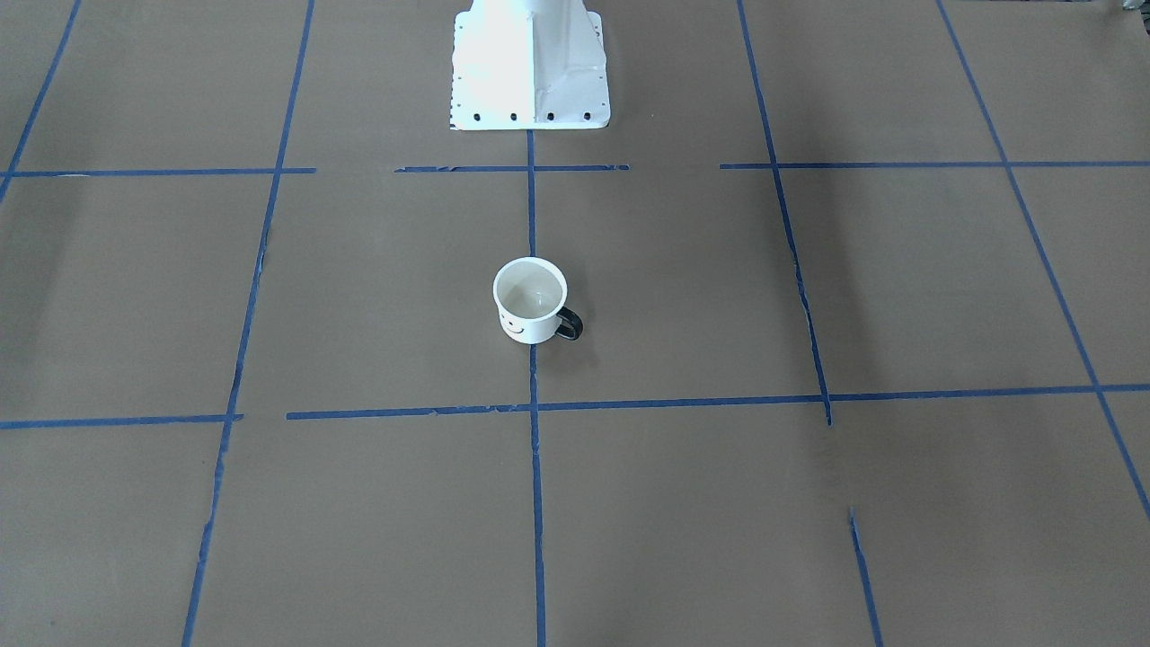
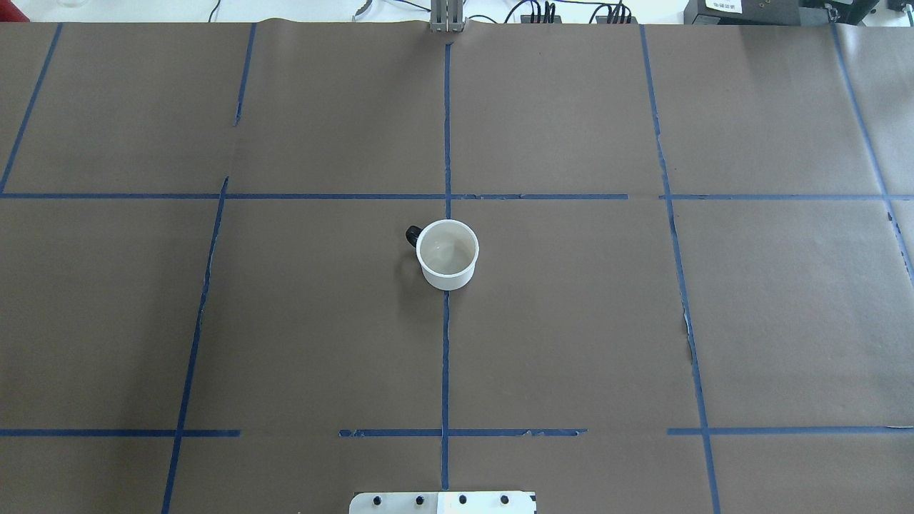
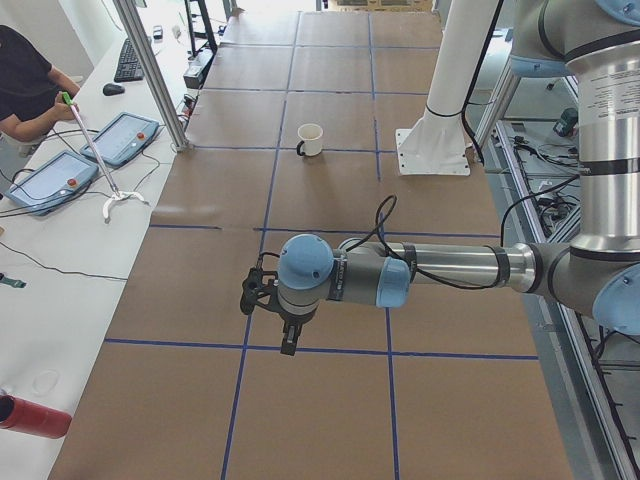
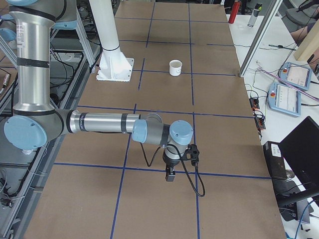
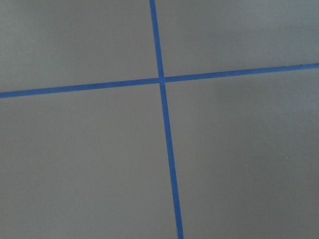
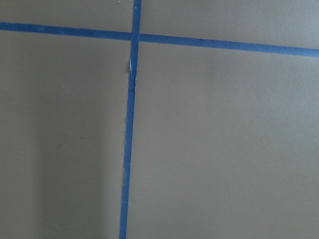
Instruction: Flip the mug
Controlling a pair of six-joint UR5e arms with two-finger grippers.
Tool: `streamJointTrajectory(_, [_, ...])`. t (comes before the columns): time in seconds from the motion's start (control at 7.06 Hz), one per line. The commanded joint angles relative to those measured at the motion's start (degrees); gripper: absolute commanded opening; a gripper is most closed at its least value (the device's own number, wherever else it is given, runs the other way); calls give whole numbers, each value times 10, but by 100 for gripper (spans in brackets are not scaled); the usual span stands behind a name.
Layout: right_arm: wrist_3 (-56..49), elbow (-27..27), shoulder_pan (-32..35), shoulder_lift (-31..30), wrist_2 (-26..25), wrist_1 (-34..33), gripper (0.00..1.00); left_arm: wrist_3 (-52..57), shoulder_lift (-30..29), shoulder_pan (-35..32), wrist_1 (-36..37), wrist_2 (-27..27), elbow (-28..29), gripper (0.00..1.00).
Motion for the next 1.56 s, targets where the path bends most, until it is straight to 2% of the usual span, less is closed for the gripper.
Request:
streamJointTrajectory(0.0, [0, 0, 0, 0, 0, 0, 100, 1, -33, 5, 1, 16, 25, 100])
streamJointTrajectory(0.14, [0, 0, 0, 0, 0, 0, 100, -3, -32, 5, 2, 38, 24, 100])
streamJointTrajectory(0.42, [0, 0, 0, 0, 0, 0, 100, -3, 5, 5, -10, 38, 22, 100])
streamJointTrajectory(0.71, [0, 0, 0, 0, 0, 0, 100, -3, 1, 5, 13, 36, 31, 100])
streamJointTrajectory(0.99, [0, 0, 0, 0, 0, 0, 100, 1, -75, 19, 121, 41, 68, 100])
streamJointTrajectory(1.27, [0, 0, 0, 0, 0, 0, 100, 3, -70, 19, 123, 82, 53, 100])
streamJointTrajectory(1.42, [0, 0, 0, 0, 0, 0, 100, 6, -66, 19, 107, 82, 45, 100])
